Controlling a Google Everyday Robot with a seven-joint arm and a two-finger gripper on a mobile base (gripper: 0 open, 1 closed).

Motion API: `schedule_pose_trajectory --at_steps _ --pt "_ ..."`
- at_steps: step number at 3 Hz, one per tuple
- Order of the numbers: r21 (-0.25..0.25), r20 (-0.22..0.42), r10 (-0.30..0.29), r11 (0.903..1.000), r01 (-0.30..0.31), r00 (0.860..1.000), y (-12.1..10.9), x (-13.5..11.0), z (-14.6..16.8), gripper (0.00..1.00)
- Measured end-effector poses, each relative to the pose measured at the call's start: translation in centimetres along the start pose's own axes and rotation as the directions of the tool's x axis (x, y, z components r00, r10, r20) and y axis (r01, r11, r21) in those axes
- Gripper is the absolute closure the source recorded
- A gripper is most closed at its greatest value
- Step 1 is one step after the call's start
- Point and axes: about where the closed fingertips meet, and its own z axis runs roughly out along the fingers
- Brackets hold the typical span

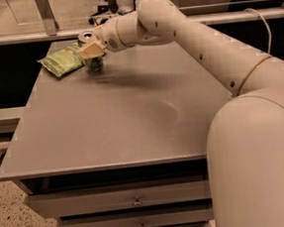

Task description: Move green can near green jalapeno chip bag

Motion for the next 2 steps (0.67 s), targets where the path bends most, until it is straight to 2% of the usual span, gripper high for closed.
schedule_pose_trajectory --at_steps 1,2 --pt "0.003 -0.010 0.018 0.9998 -0.018 1.000 -0.22 0.69 0.31 0.37" --pt "0.009 -0.011 0.030 0.9995 -0.030 0.999 -0.47 1.28 0.34 0.06"
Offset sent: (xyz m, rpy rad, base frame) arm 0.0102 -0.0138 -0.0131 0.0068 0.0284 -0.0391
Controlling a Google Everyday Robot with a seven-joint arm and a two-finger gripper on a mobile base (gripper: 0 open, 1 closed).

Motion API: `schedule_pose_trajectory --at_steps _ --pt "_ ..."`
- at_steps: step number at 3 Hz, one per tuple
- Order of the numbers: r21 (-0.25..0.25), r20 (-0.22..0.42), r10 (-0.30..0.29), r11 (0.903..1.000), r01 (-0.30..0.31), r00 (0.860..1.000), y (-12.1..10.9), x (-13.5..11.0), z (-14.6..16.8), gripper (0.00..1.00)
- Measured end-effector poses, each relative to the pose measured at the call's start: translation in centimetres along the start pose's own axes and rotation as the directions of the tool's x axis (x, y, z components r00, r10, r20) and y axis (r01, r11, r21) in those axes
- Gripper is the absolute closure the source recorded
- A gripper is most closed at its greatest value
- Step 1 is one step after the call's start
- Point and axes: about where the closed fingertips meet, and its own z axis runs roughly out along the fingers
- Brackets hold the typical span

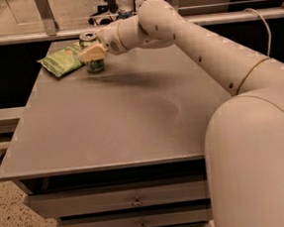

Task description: Move green can near green jalapeno chip bag

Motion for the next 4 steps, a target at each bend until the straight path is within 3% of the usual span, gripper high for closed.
schedule_pose_trajectory --at_steps 1,2,3,4 --pt "-0.016 0.026 -0.001 0.9999 0.001 1.000 0.6 -0.4 -0.2 0.00" --pt "-0.048 0.063 -0.012 0.9987 0.015 0.998 2.0 -1.4 -1.2 0.00" --pt "-0.043 0.099 -0.088 0.9948 0.092 0.991 2.8 -1.8 -6.5 0.00" --pt "-0.025 0.134 -0.174 0.9836 0.179 0.976 3.7 -1.4 -13.9 0.00"
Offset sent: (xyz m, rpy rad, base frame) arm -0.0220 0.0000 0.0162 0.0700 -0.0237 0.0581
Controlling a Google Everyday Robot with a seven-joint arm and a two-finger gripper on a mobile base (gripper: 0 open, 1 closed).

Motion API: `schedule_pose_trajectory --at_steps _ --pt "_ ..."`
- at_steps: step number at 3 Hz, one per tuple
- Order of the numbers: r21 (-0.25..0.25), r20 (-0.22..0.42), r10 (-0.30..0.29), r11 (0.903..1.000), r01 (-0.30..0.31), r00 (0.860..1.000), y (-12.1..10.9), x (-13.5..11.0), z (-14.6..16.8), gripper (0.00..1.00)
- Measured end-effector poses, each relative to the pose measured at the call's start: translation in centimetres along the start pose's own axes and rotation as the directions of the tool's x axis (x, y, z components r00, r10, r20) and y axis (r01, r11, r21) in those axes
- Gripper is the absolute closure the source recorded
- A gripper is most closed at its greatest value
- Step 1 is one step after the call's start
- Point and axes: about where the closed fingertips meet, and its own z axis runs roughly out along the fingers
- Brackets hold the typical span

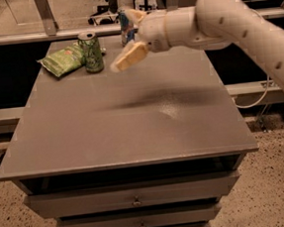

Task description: Move green can near green jalapeno chip bag

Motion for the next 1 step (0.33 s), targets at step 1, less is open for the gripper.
schedule_pose_trajectory --at_steps 1 --pt "0.045 -0.018 -0.018 0.9988 0.019 1.000 -0.83 1.26 -3.64 0.00"
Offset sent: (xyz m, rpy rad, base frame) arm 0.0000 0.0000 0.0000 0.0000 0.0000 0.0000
